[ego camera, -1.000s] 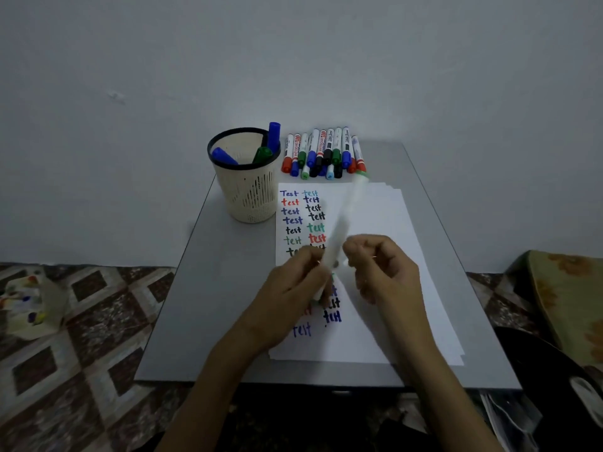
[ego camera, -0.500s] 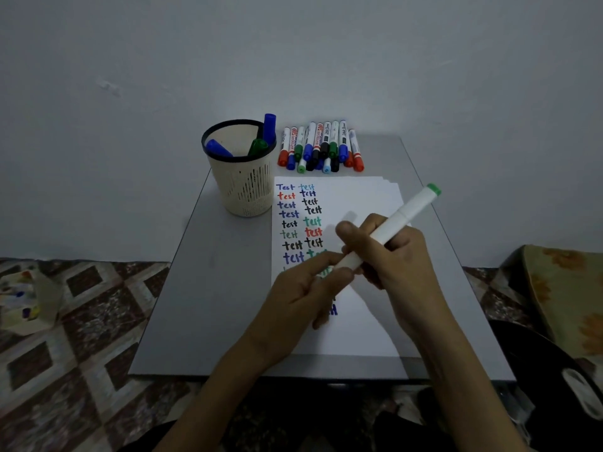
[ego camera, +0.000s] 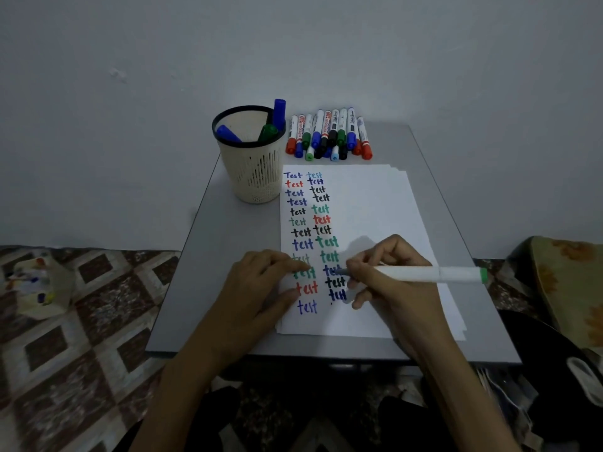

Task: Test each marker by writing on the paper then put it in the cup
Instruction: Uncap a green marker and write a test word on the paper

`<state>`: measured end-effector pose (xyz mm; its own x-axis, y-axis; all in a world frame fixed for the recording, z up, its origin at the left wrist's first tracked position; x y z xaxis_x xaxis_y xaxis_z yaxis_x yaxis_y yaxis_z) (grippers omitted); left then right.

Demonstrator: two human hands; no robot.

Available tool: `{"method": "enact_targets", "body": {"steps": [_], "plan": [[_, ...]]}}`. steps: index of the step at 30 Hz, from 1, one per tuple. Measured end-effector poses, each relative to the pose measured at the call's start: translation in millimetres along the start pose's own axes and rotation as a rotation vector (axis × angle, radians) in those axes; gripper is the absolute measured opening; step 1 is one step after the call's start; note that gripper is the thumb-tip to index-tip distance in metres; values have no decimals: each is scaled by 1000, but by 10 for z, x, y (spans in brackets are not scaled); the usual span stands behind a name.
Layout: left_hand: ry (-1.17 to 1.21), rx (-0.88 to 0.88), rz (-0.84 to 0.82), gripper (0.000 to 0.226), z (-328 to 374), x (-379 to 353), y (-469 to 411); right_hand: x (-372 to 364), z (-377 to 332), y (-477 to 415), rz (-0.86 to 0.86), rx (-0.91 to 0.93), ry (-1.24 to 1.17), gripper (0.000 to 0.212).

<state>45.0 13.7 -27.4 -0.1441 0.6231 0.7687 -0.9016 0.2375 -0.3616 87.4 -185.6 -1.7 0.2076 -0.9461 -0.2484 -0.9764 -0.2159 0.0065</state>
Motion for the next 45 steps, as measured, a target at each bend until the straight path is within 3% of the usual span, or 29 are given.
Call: {"method": "enact_targets", "body": {"steps": [6,15,24,45], "plan": [[-15,2,19,34,9,-10,2,-90,72,30,93,39,151,39],[3,8,11,37,-12,-14,-1,-92,138,54,168,57,199,25],[-4,14,7,38,-14,-12,-4,-122,154,49,111,119,338,27],[-2,3,8,36,-26,-18,-6,-100,152,44,116,71,271,26]]}}
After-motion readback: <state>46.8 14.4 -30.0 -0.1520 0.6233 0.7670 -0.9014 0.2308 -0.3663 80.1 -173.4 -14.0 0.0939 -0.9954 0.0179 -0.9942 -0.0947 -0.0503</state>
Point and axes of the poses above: each hand's wrist, its own y-axis away from the middle knuckle, its own x-axis out of the back of the hand, z = x × y, the point moved 3 cm from there along -y, towards the middle knuckle, and after that the axes turned 2 degrees about -x, right-handed, at the moved point
